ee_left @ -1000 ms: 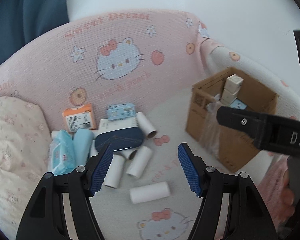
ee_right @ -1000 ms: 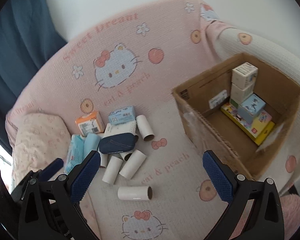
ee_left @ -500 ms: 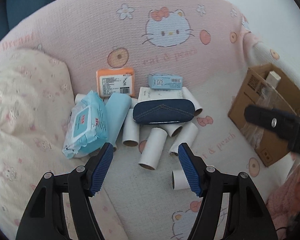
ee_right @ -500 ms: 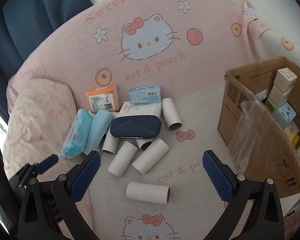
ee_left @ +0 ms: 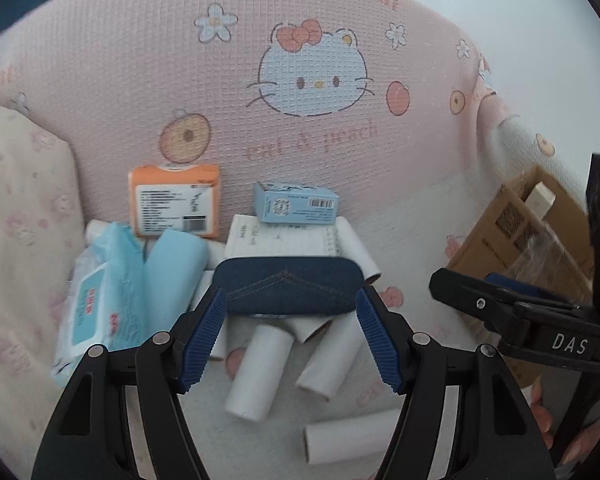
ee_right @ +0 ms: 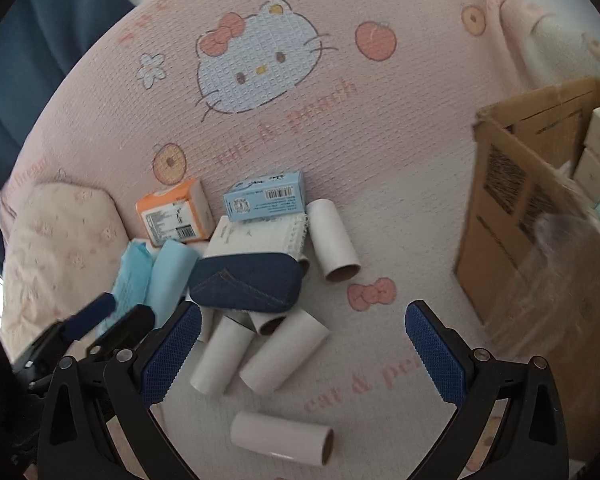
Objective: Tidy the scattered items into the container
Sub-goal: 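Move both grippers toward the light blue printed box in the pile, then close both grippers on the light blue printed box from its sides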
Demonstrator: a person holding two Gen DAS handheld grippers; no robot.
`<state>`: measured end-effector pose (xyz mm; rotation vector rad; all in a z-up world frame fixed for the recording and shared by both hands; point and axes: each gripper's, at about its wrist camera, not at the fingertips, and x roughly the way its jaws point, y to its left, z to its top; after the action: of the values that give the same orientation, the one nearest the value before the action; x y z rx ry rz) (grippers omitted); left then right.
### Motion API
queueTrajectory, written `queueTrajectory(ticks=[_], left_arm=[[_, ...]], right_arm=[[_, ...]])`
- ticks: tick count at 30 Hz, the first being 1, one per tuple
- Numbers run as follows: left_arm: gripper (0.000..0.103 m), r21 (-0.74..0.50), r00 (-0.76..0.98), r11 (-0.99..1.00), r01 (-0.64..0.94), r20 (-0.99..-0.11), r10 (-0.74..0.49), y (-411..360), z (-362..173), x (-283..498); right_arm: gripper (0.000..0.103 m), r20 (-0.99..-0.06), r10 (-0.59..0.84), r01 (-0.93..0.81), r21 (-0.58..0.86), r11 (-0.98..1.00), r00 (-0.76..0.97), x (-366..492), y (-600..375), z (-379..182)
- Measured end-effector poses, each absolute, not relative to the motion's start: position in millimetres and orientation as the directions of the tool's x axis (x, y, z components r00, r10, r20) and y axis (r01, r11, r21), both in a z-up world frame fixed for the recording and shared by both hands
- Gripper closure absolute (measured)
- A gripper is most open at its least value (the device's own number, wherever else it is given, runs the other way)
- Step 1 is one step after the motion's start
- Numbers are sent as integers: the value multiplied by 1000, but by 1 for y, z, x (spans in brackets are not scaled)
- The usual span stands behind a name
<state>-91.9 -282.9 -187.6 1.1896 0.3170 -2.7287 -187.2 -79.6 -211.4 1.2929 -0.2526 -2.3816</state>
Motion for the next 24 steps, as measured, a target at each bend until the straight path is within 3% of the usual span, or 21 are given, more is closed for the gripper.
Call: queueTrajectory(ticks=[7,11,12,13,14,15,21,24], left_arm=[[32,-189,-671,-945,266,-740,-41,-318,-208,-152],[33,-304,-644,-892,335,-765,19,-344,-231,-183],[35,-350,-651,-868,353,-758,42,-351,-235,-187],[44,-397,-656,-840,370,-752,66,-358,-239,-190],[52,-437,-655,-813,386,-750,92,-363,-243,-194],[52,-470,-652,-788,398,-749,117,-368,-246,-200],[52,-498,-647,-755,427,-751,130,-371,-254,-225],[52,-482,-631,-760,437,-766,123,-369,-258,-237]], right_arm=[[1,-730,-498,265,422,-867,-468,-249,-104,-232],[2,-746,-516,190,484,-854,-421,-295,-108,-262],[8,-749,-528,159,511,-845,-399,-307,-109,-271],[19,-742,-545,131,541,-831,-390,-314,-107,-278],[53,-737,-558,105,565,-818,-380,-319,-105,-283],[72,-731,-586,69,603,-794,-350,-327,-103,-292],[71,-649,-671,-71,736,-674,-359,-347,-94,-314],[71,-651,-661,-108,738,-666,-373,-354,-98,-318]])
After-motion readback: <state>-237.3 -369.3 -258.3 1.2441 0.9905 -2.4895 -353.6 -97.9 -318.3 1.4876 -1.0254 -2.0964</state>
